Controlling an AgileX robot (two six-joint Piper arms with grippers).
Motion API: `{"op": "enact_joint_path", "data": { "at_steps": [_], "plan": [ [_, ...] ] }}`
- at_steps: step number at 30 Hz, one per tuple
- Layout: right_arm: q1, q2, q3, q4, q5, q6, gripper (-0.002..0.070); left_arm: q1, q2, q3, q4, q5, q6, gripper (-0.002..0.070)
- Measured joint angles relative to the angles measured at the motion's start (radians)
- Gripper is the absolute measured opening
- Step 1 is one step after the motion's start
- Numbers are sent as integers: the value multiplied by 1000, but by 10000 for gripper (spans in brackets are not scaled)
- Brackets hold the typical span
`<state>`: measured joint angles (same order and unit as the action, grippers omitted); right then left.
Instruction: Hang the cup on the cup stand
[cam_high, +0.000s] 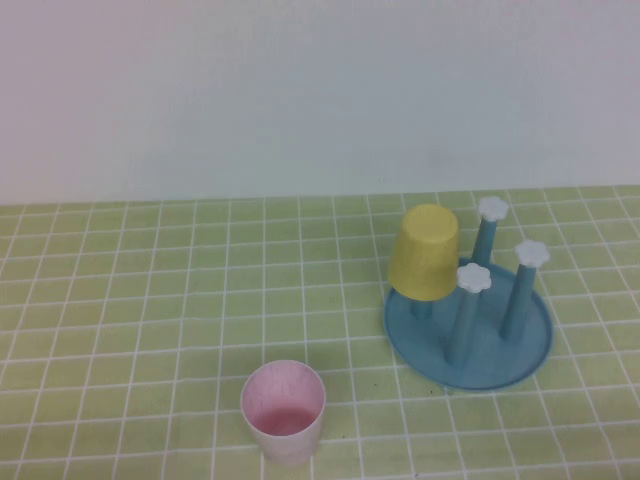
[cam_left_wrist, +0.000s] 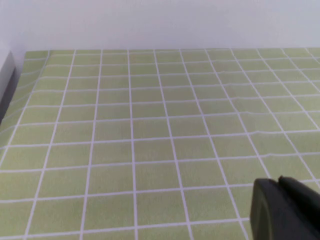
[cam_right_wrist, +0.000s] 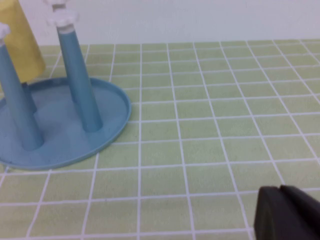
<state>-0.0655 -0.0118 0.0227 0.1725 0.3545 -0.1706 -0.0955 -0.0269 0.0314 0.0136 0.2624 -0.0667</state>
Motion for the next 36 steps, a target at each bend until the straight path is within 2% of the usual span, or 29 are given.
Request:
{"op": "enact_joint_path", "data": {
  "at_steps": [9,16,22,28,36],
  "plan": [
    [0,0,3,17,-16,0,-1,0,0,0,-29,-17,-3,0],
    [0,0,6,52,-26,0,-1,0,0,0,-184,-17,-11,0],
    [0,0,6,63,-48,-8,-1,0,0,0,-159,-25,-9,0],
    [0,0,6,74,-52,-10,-1,0,0,0,-174,-124,-12,0],
    [0,0,6,242,-102,-4,-1,0,0,0,-271,-155,-74,0]
  ]
}}
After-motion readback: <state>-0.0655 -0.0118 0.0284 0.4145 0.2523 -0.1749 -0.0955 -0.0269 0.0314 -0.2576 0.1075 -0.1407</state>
